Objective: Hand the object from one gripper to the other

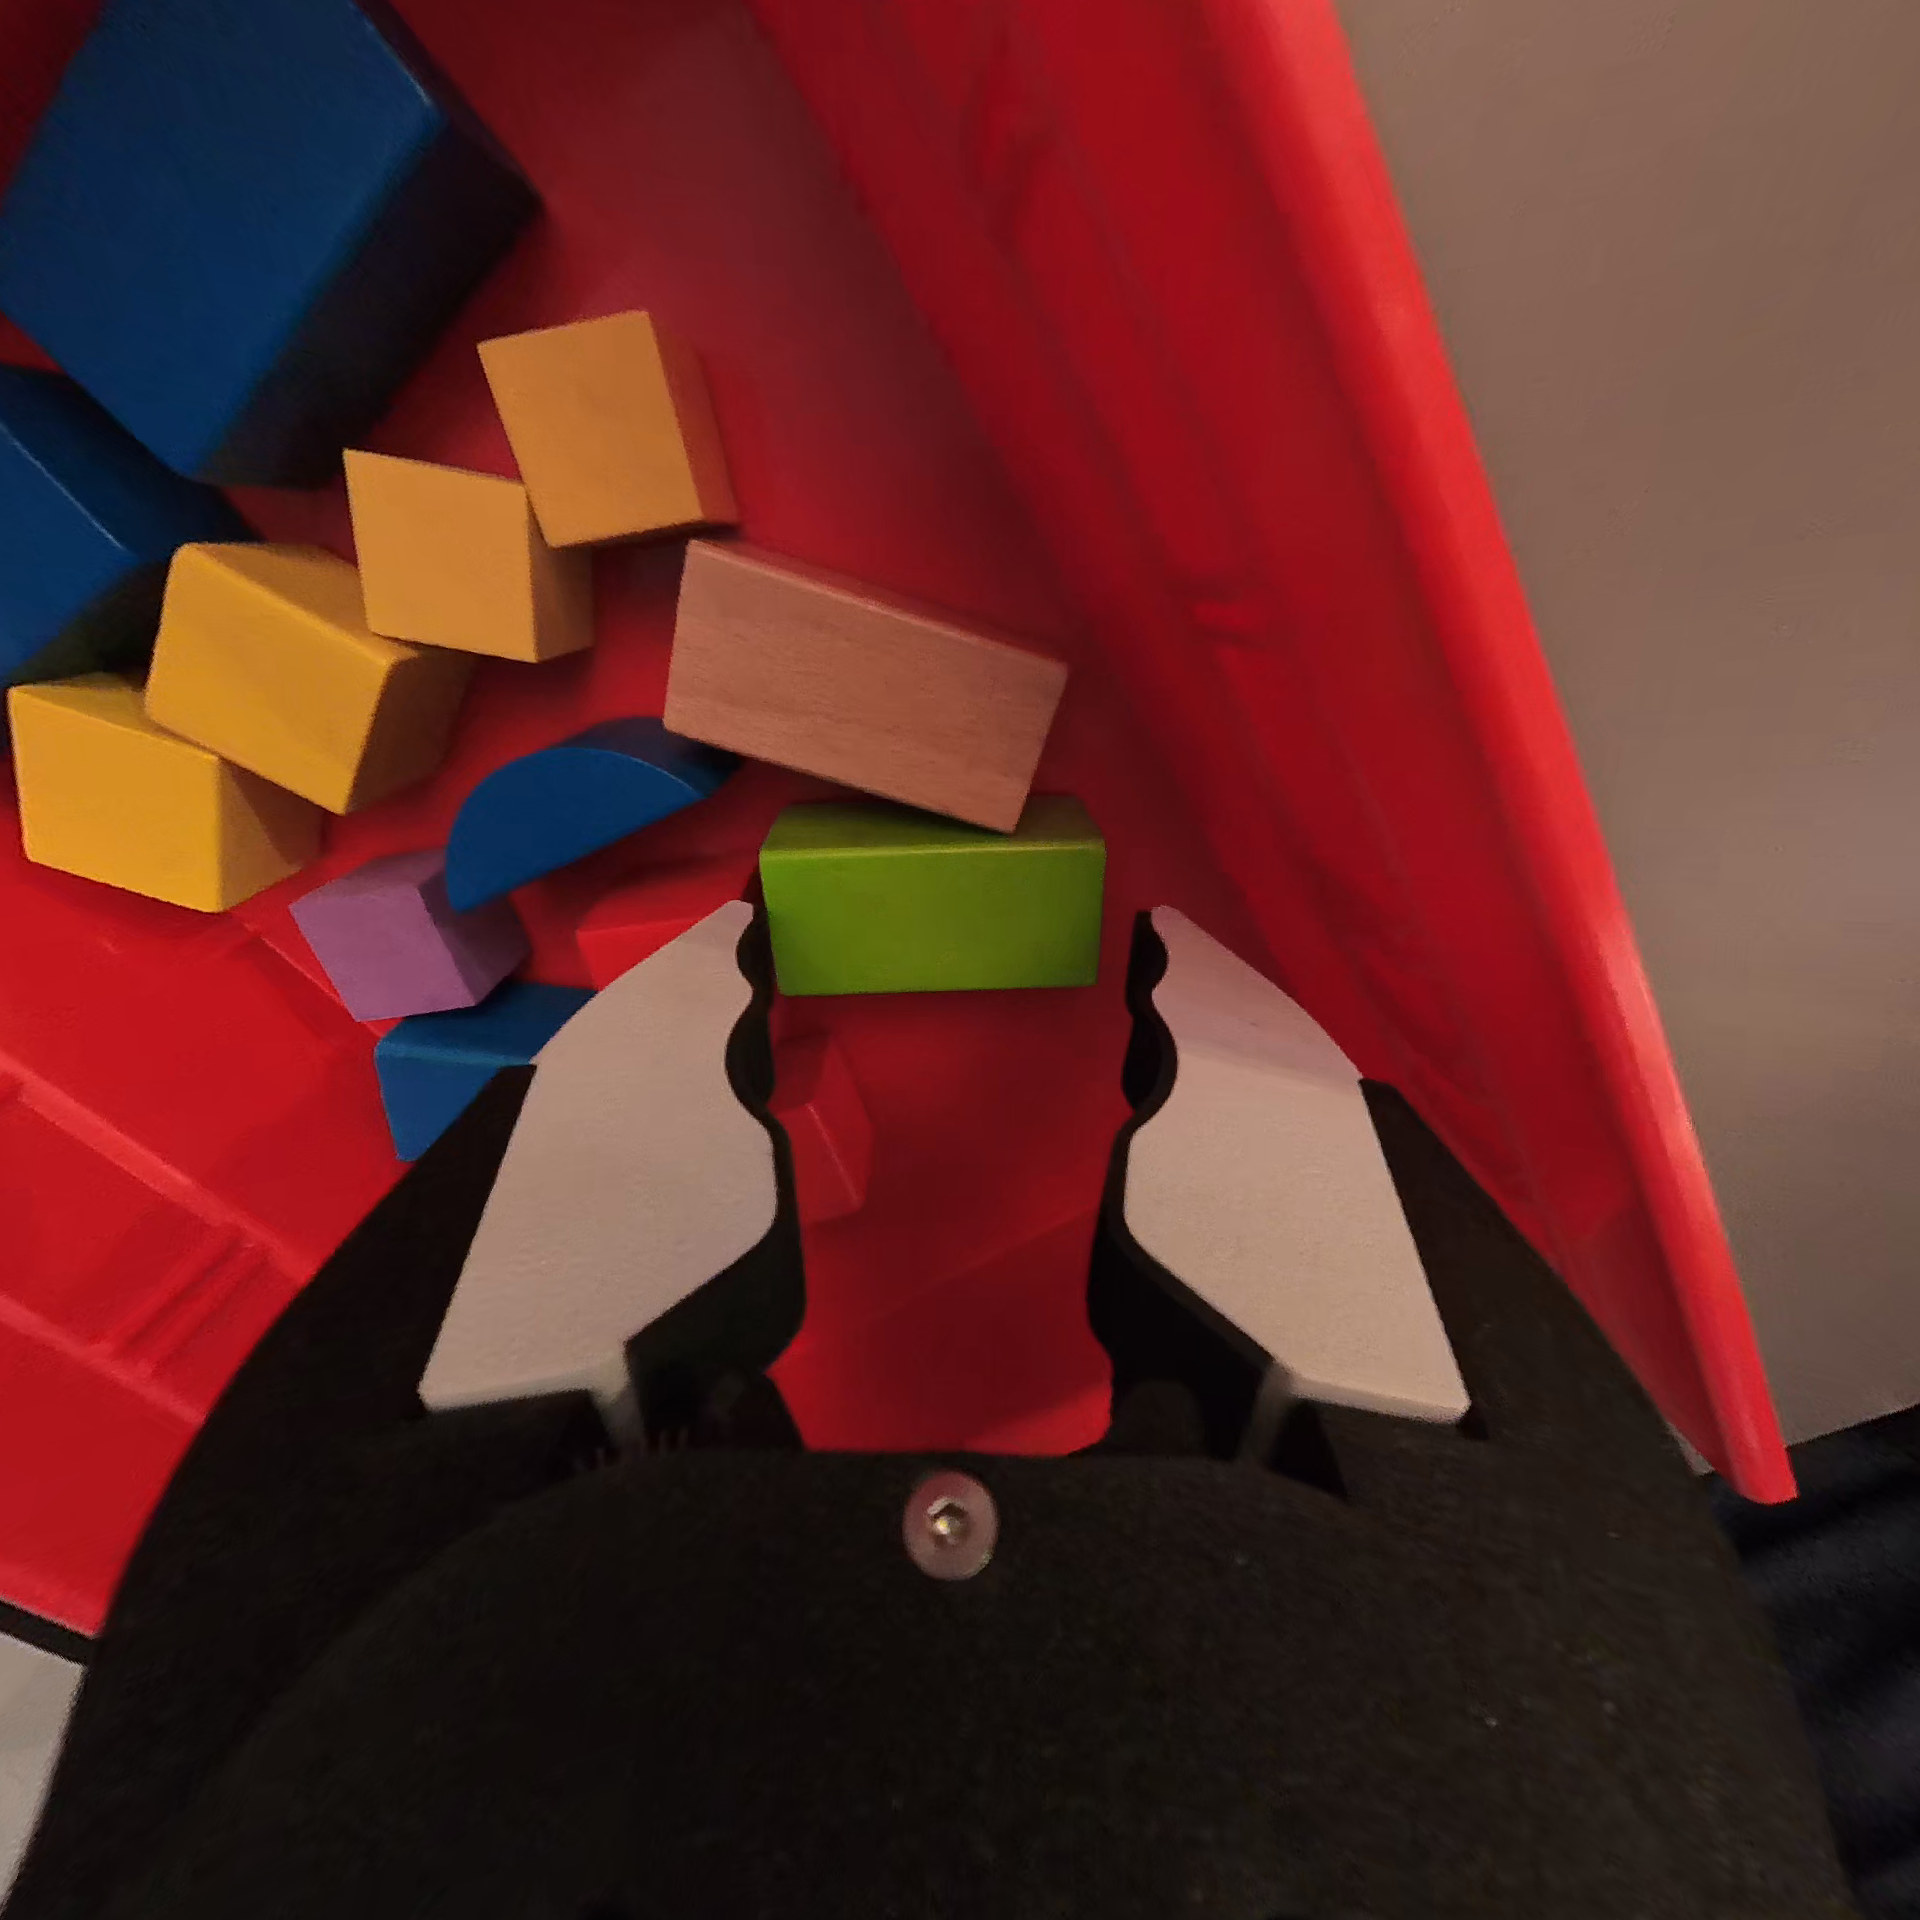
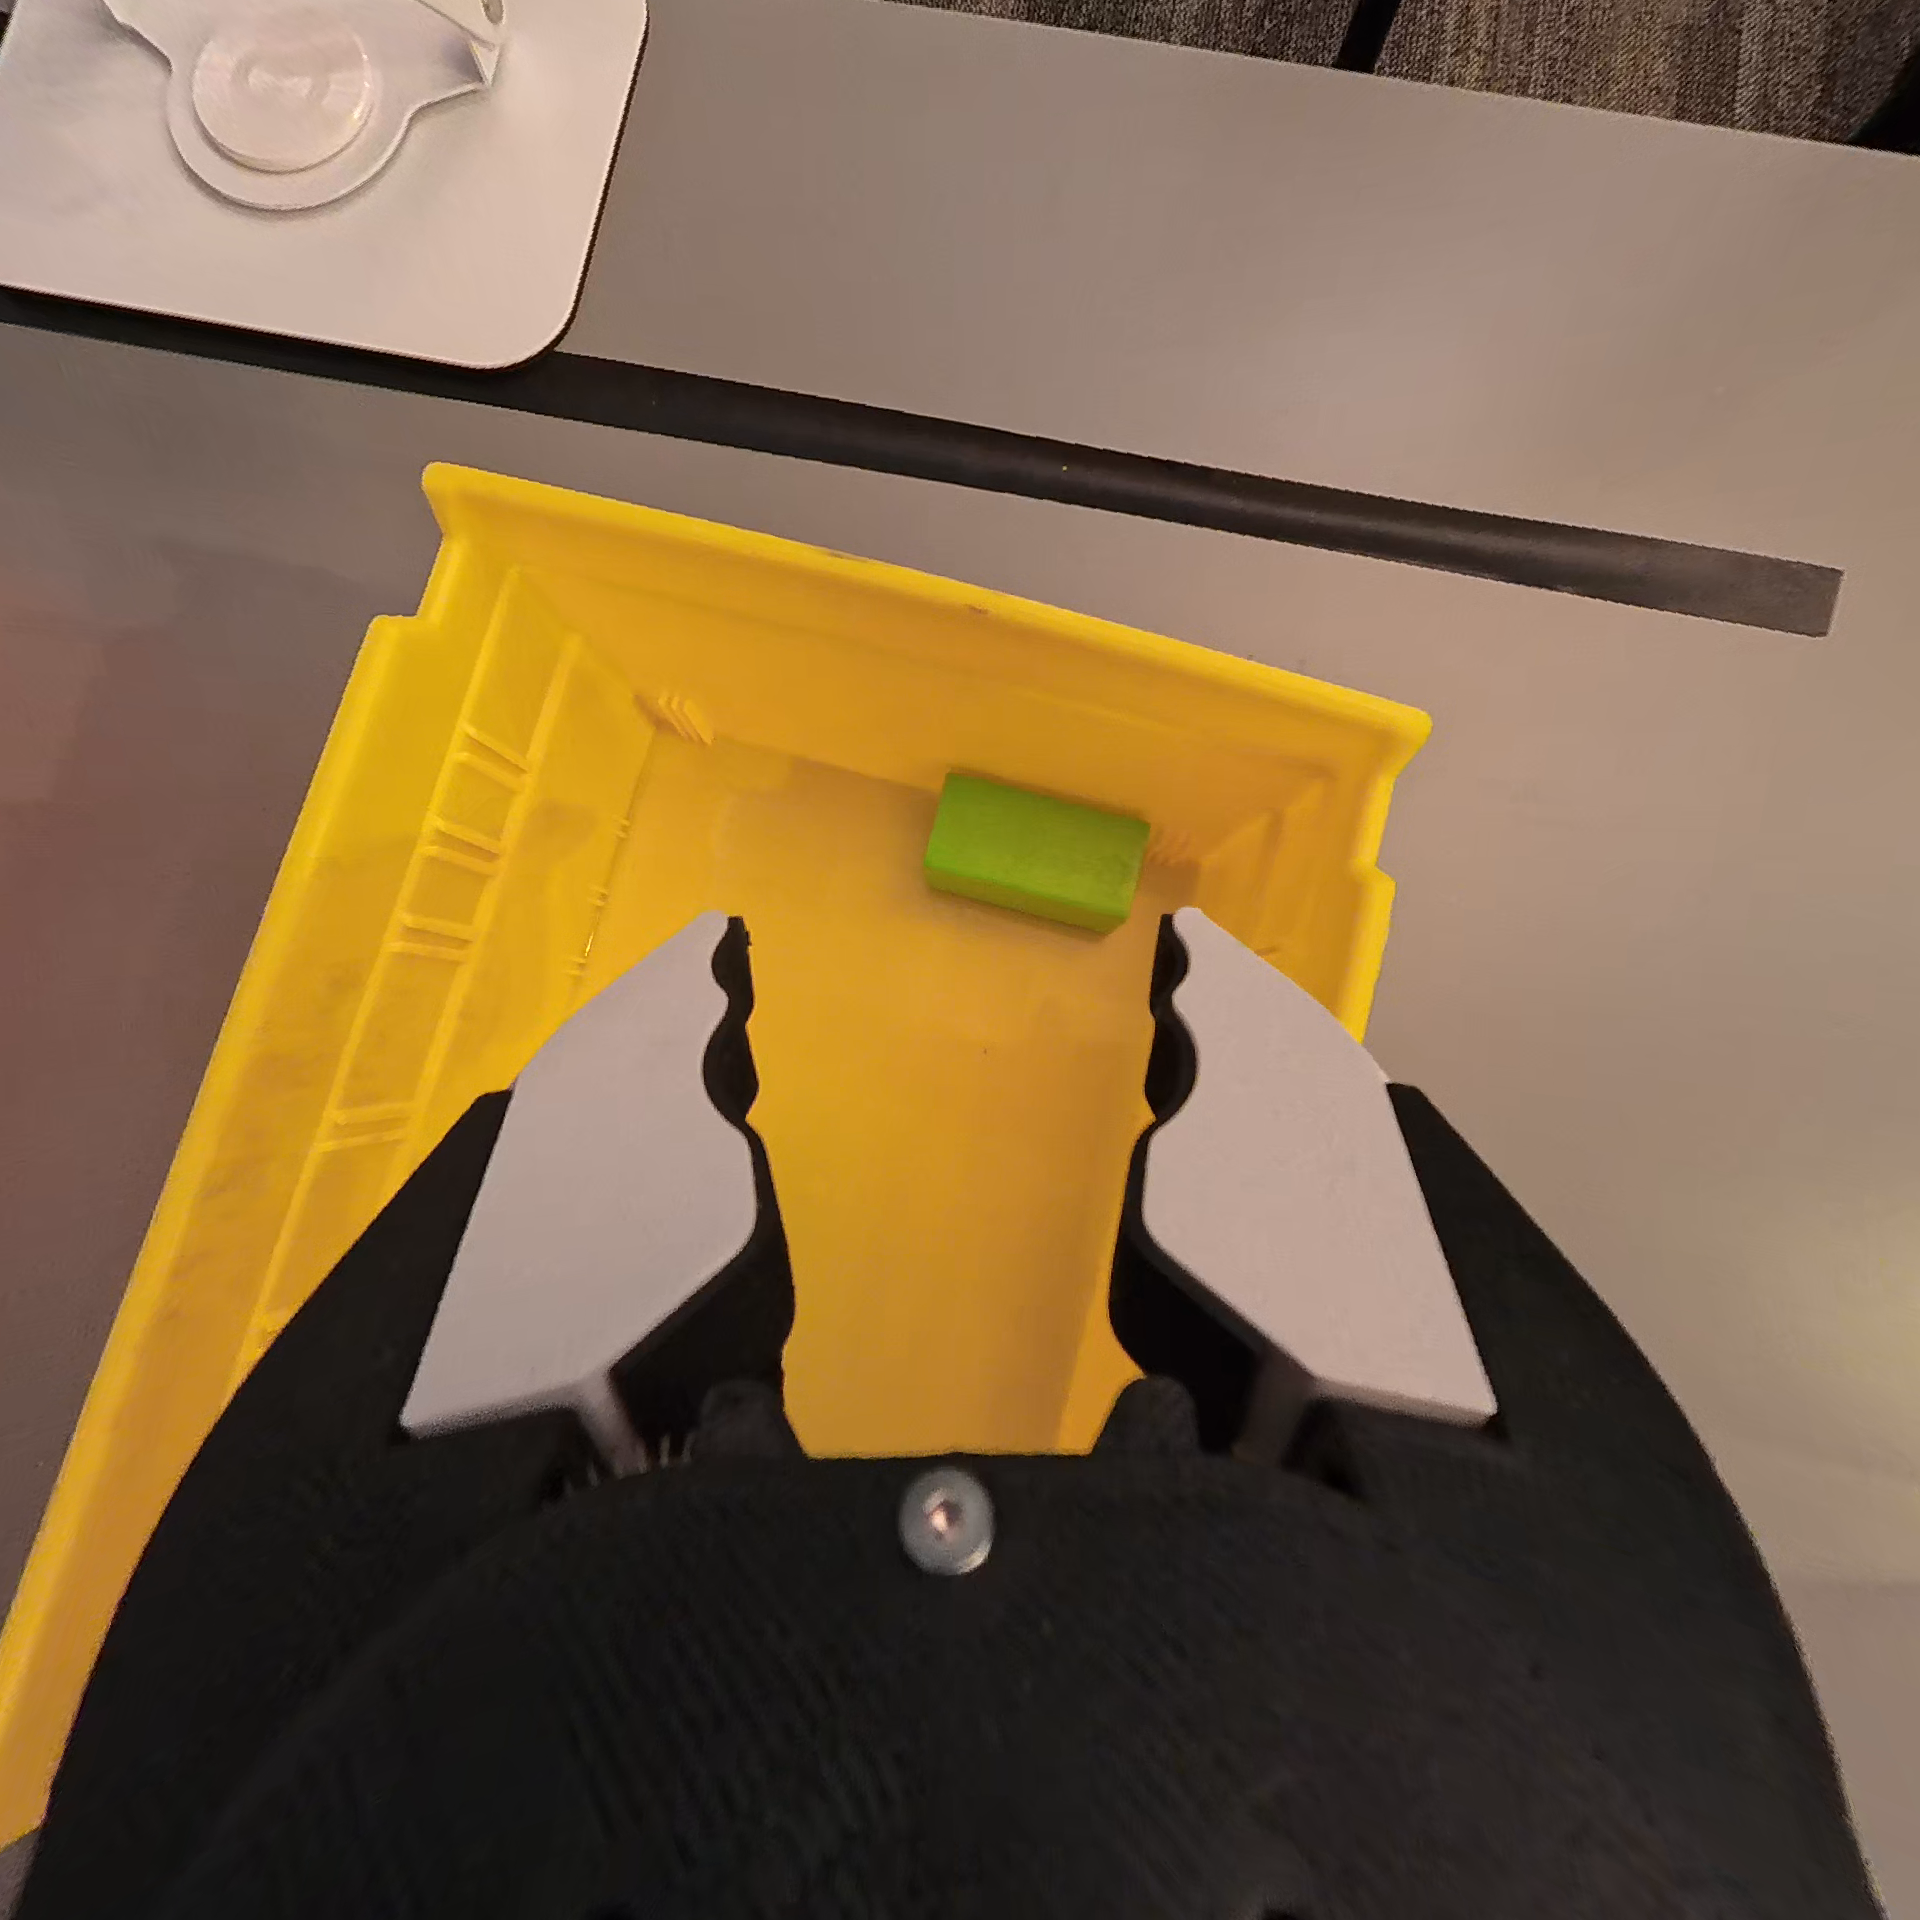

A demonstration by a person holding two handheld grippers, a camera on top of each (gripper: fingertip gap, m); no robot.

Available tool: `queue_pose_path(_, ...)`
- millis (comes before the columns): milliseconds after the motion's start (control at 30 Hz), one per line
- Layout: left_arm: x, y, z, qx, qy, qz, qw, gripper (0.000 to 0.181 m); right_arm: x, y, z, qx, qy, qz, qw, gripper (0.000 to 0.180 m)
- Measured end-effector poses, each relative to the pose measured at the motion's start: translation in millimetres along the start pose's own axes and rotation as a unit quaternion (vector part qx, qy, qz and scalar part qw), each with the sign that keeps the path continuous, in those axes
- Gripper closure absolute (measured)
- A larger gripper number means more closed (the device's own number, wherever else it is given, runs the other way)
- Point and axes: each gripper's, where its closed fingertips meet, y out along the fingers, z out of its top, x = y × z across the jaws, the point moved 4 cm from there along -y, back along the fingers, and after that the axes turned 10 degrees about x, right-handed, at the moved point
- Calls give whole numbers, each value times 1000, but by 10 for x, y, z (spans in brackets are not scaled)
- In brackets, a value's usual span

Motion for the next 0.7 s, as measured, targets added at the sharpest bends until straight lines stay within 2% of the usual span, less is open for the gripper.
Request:
queue_pose_path(367,-28,111,-60,-22,-10,-18,1000,115,-24,65,-67,-22,-17,-1,1000,105)
queue_pose_path(700,-13,142,-79,-40,7,3,999,112,-6,91,-117,-38,-20,1,999,105)
